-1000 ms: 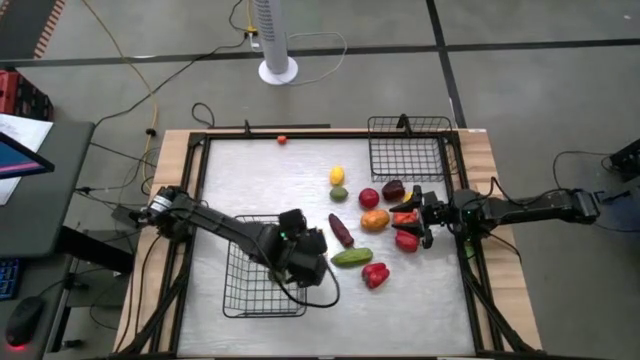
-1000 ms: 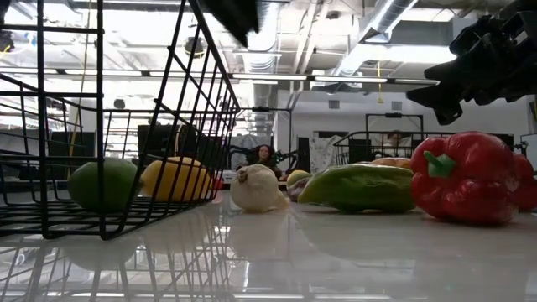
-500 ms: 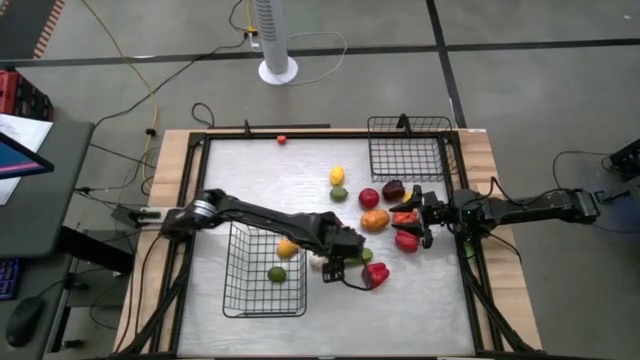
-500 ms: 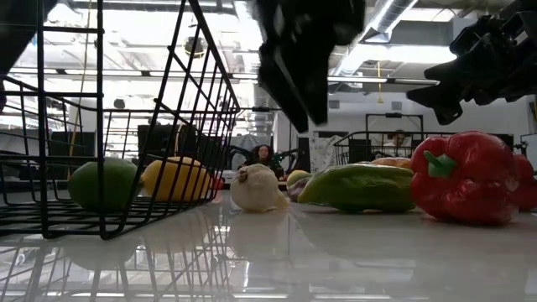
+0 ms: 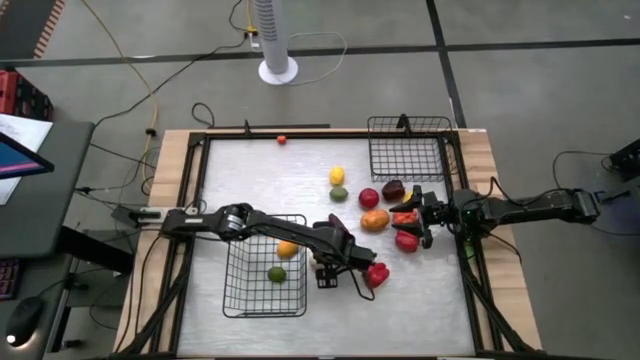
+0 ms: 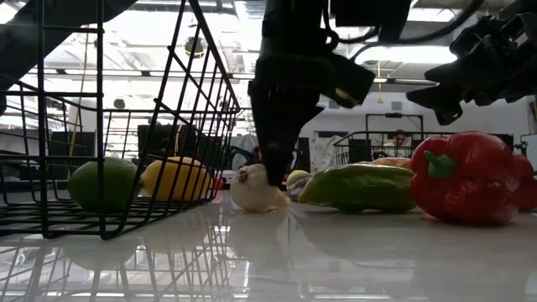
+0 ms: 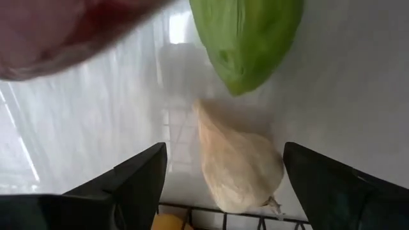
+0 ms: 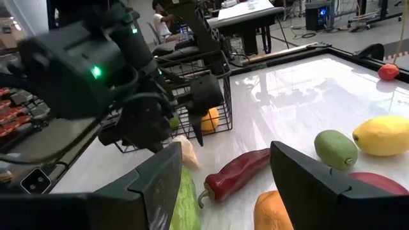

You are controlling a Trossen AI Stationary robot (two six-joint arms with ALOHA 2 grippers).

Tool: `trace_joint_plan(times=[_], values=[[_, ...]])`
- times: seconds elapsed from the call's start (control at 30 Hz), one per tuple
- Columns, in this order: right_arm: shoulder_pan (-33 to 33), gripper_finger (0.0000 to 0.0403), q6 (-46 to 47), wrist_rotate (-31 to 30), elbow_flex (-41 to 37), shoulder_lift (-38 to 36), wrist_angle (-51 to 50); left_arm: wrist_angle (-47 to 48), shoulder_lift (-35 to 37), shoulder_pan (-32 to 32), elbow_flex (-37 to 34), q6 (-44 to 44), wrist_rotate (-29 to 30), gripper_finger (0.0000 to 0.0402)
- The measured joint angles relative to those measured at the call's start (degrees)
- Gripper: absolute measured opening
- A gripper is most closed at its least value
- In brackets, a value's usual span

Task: Sort produce into baskets
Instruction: Put the garlic into the top wire basket

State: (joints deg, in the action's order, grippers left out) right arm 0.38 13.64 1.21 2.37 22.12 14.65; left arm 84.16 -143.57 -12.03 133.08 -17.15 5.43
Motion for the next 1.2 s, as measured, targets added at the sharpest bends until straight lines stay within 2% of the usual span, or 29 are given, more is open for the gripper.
trace_joint_plan(times=[0.53, 0.67, 1.0, 1.2], values=[[0.0, 0.0265, 0.0, 0.0, 0.0, 0.0, 0.1, 0.4, 0.0, 0.0, -0.8, 3.9, -1.2, 0.0292], [0.0, 0.0265, 0.0, 0.0, 0.0, 0.0, 0.1, 0.3, 0.0, 0.0, -0.8, 4.5, -1.2, 0.0256], [0.0, 0.0265, 0.0, 0.0, 0.0, 0.0, 0.0, 0.4, 0.0, 0.1, -0.8, 4.9, -2.0, 0.0137], [0.0, 0.0265, 0.0, 0.0, 0.0, 0.0, 0.0, 0.0, 0.0, 0.3, -0.8, 5.4, -1.7, 0.0109]])
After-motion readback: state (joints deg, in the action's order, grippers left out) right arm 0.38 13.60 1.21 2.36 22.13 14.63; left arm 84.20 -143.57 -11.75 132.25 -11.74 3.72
